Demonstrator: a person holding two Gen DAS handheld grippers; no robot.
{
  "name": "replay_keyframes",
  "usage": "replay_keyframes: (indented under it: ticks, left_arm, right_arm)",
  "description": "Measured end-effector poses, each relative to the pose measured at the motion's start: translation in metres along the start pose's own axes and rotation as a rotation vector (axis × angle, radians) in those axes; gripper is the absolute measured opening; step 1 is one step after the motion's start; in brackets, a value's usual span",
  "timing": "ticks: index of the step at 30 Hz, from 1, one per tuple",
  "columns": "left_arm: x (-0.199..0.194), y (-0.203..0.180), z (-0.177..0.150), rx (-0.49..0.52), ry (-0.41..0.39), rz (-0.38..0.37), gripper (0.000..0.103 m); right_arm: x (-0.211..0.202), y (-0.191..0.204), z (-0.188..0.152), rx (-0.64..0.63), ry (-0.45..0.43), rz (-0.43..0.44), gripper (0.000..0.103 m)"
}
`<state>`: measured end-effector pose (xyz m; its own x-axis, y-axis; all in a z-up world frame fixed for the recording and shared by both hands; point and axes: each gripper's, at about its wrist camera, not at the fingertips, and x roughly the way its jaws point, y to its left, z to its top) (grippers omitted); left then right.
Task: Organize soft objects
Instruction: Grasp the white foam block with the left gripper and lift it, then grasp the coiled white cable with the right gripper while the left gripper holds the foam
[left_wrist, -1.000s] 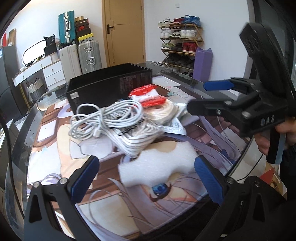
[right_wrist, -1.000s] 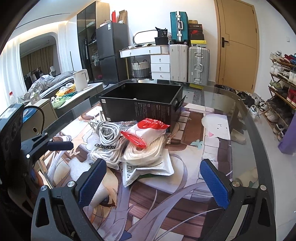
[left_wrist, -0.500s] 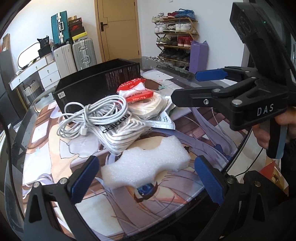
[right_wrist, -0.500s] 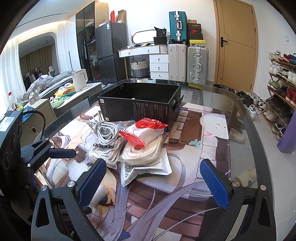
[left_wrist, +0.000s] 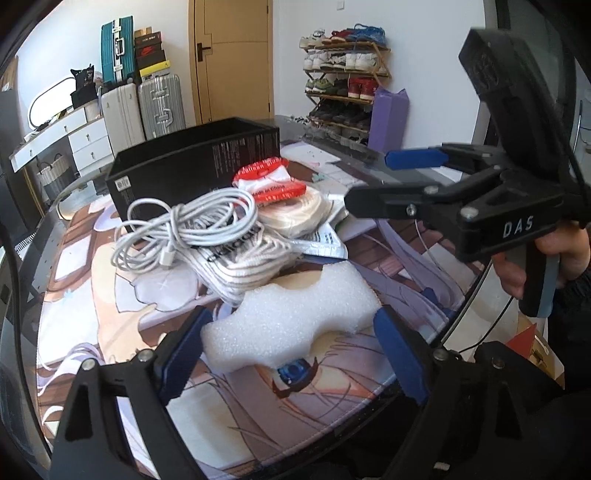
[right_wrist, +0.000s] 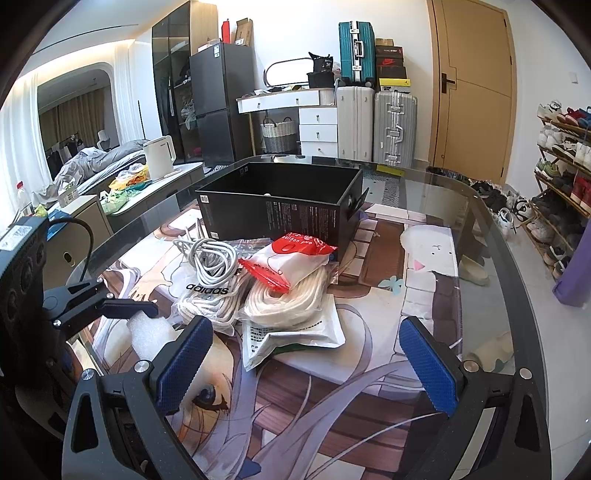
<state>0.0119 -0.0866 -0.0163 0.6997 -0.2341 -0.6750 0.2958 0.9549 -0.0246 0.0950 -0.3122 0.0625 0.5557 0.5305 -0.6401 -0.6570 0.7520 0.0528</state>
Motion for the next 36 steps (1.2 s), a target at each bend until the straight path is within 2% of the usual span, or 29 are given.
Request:
replay_keyframes:
  ticks: [15,20,25,36]
  left_arm:
    - [-0.024,0.036,0.007,-0.089,-0.093,0.054,0.089]
    - [-0.026,0.051,0.013,-0.108,-0.105,0.086,0.089]
    - [-0.027,0.070,0.019,-0.136,-0.120,0.124,0.089]
    - [-0.036,0.097,0.023,-0.160,-0.146,0.192,0.089]
  right_arm:
    - [0.005,0.006,0.004,0.012,0.003,-0.003,0.102]
    - [0.017,0.005,0.008,0.037,0.027,-0.062,0.102]
    - [0.025,0.006,0.018,0.034,0.030,-0.082,0.102]
    - [0.043,0.038,0.035,-0.061,0.021,-0.013,0.102]
